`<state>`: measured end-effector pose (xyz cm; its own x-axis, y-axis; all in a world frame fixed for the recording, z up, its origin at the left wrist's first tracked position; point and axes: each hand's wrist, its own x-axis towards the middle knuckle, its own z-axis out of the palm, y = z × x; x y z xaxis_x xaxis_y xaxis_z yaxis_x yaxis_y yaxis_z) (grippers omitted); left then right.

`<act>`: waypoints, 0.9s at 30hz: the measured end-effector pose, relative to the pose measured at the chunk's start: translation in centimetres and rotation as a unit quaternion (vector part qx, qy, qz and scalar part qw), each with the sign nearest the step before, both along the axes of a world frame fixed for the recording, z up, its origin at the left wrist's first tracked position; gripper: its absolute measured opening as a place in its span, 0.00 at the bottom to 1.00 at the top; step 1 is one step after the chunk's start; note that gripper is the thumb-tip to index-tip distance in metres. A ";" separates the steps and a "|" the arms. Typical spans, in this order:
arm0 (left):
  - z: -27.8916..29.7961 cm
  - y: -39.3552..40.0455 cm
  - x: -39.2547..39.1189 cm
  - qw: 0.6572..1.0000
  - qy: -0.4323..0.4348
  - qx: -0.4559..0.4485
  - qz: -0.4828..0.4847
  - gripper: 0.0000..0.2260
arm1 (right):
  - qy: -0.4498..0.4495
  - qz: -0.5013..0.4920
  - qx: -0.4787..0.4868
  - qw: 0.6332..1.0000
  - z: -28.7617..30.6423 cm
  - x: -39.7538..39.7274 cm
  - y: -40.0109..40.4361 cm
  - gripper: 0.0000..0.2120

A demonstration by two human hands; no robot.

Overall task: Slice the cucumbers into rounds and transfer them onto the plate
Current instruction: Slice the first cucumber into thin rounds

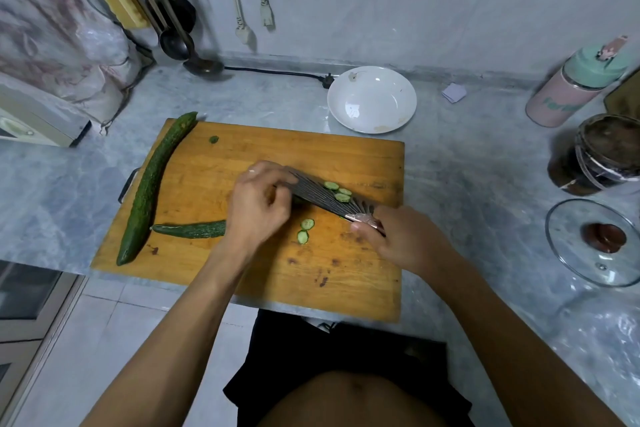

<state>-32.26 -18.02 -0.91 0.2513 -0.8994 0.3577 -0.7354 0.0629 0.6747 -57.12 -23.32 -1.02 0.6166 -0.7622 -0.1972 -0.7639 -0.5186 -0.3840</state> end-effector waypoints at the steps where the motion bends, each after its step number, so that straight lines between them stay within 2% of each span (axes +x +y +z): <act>1: 0.1 -0.5 -0.2 0.997 -0.011 0.054 -0.053 0.13 | 0.007 0.009 -0.009 1.000 -0.2 0.0 0.2 0.21; 4: 0.0 -1.6 -0.8 0.970 -0.045 0.189 -0.147 0.15 | 0.007 0.027 -0.026 0.999 -0.2 0.2 1.0 0.23; 7: 0.4 -2.7 -1.5 0.941 -0.081 0.271 -0.185 0.15 | 0.009 0.036 -0.036 0.999 -0.1 0.5 1.6 0.26; 10: 0.4 -4.1 -2.3 0.905 -0.166 0.340 -0.194 0.17 | 0.013 0.040 -0.036 0.998 0.0 0.5 1.8 0.26; 12: 0.4 -4.6 -2.5 0.914 -0.156 0.330 -0.178 0.17 | 0.015 0.039 -0.035 0.998 0.1 0.4 1.8 0.25; 15: 1.2 -4.3 -2.8 0.939 -0.072 0.282 -0.183 0.14 | 0.013 0.040 -0.039 0.998 0.3 0.3 1.9 0.24; 18: 1.7 -4.6 -3.3 0.915 -0.050 0.329 -0.229 0.18 | 0.008 0.046 -0.037 0.998 0.5 0.1 1.7 0.23; 21: 0.6 -5.8 -3.6 0.877 -0.116 0.401 -0.238 0.20 | 0.012 0.056 -0.048 0.997 0.6 0.2 1.9 0.24; 23: 0.0 -6.2 -3.4 0.871 -0.141 0.419 -0.212 0.21 | 0.019 0.062 -0.057 0.996 0.6 0.3 2.1 0.25; 25: -0.1 -6.3 -3.0 0.892 -0.135 0.394 -0.179 0.21 | 0.016 0.056 -0.051 0.997 0.3 0.2 2.3 0.25; 27: 0.7 -5.7 -2.7 0.928 -0.108 0.325 -0.144 0.20 | 0.000 0.035 -0.030 0.999 0.0 0.0 2.3 0.24</act>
<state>-34.96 -23.71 -0.26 -0.0471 -0.9616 -0.2703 -0.8743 -0.0912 0.4768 -57.16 -21.04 -1.05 0.6682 -0.7280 -0.1536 -0.7256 -0.5921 -0.3507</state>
